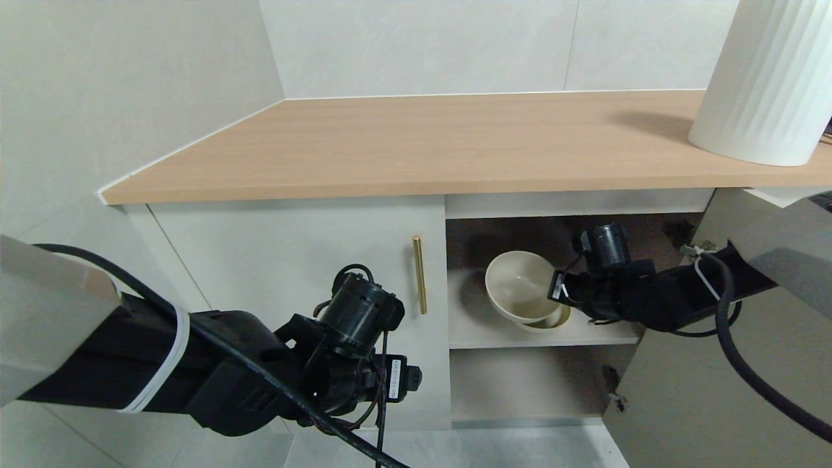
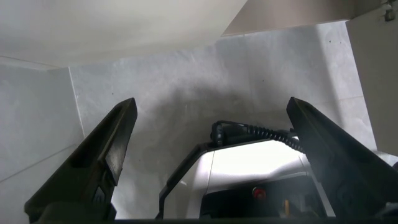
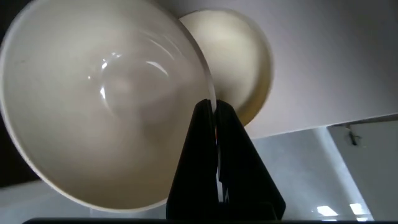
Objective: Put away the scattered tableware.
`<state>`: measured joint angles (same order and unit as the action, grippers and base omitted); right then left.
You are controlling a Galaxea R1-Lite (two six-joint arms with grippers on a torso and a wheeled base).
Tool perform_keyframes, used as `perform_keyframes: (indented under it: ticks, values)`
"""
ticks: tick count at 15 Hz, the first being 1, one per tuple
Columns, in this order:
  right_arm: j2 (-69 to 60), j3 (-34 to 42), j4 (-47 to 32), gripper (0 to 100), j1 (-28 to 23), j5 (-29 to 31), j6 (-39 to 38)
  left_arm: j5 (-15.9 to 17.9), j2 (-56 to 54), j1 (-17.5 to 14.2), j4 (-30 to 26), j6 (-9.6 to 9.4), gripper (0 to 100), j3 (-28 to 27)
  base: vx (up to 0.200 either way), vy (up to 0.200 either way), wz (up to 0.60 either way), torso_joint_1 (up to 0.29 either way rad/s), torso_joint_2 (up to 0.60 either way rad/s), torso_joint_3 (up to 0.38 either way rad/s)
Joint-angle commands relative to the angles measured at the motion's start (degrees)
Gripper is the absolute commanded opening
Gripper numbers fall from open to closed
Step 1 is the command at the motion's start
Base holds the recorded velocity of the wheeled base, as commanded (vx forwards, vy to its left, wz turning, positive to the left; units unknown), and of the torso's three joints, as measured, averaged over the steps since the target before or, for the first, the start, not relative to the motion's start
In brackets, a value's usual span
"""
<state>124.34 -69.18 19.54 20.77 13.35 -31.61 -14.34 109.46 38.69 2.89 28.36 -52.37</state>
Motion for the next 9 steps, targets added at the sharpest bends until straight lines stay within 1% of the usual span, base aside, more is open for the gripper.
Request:
perform_keyframes:
  ticks: [1, 4, 9]
  values:
    - [1.25, -0.60, -0.03, 0, -1.17, 0.63, 0.06, 0.01, 0.32, -0.02, 0.01, 0.03, 100, -0.01, 0.000, 0.000, 0.00, 0.000, 0.00, 0.000]
    - [3.19, -1.75, -0.03, 0, -2.67, 1.15, 0.23, 0.01, 0.49, -0.02, 0.01, 0.03, 100, -0.10, 0.000, 0.000, 0.00, 0.000, 0.00, 0.000]
    - [4.33, -2.19, -0.03, 0, -3.63, 1.15, 0.67, 0.01, 1.02, -0.02, 0.10, 0.03, 100, -0.10, 0.000, 0.000, 0.00, 0.000, 0.00, 0.000]
